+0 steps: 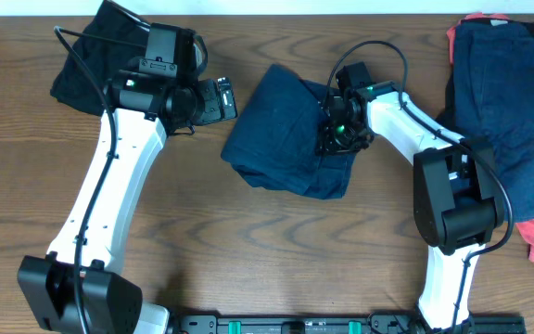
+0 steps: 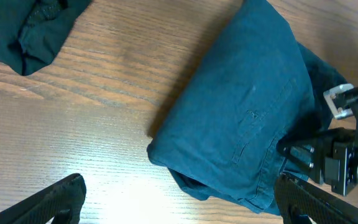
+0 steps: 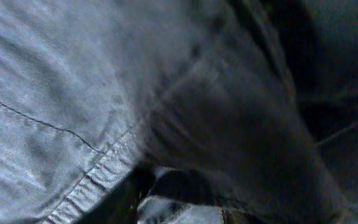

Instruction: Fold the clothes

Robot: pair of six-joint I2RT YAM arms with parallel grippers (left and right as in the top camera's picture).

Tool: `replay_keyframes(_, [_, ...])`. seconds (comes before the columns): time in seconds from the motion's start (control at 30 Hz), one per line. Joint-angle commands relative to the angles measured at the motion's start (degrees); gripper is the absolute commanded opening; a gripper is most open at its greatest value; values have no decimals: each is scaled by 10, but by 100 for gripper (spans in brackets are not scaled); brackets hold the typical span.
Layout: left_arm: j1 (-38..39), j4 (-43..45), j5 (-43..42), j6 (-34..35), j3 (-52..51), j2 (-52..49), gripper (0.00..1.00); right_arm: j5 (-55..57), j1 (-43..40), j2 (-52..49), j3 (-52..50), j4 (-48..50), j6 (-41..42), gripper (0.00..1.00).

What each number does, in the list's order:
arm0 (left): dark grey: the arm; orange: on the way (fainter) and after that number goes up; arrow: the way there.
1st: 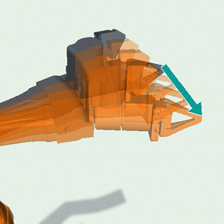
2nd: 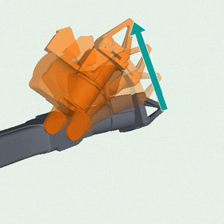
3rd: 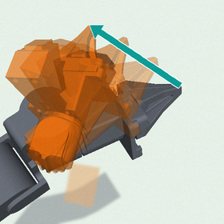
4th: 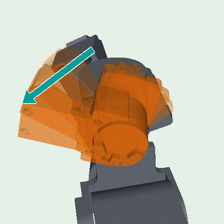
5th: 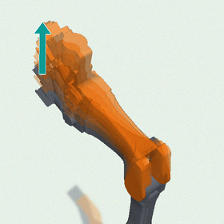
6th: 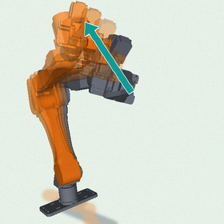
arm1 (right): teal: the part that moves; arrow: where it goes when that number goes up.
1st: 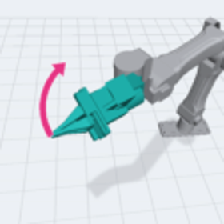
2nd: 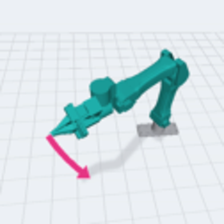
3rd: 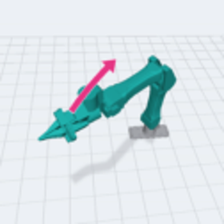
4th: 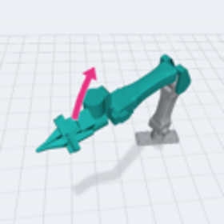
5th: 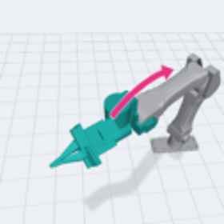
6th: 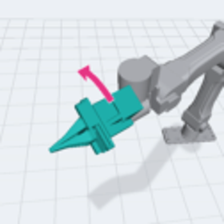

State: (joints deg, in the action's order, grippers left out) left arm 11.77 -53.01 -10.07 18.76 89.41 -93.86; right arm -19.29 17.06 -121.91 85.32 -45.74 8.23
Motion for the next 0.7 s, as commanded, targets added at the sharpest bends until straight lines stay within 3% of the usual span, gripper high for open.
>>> replay_keyframes(0.0, [-2, -3, 7, -12, 8, -1, 98, -3, 7, -9, 5, 3, 12, 22])
replay_keyframes(0.2, [-2, -3, 7, -12, 8, -1, 98, -5, 6, -2, 40, -14, 9, 1])
replay_keyframes(0.67, [-2, -7, 7, -25, 8, -1, 98, -2, 6, 25, 269, -227, -36, 1])
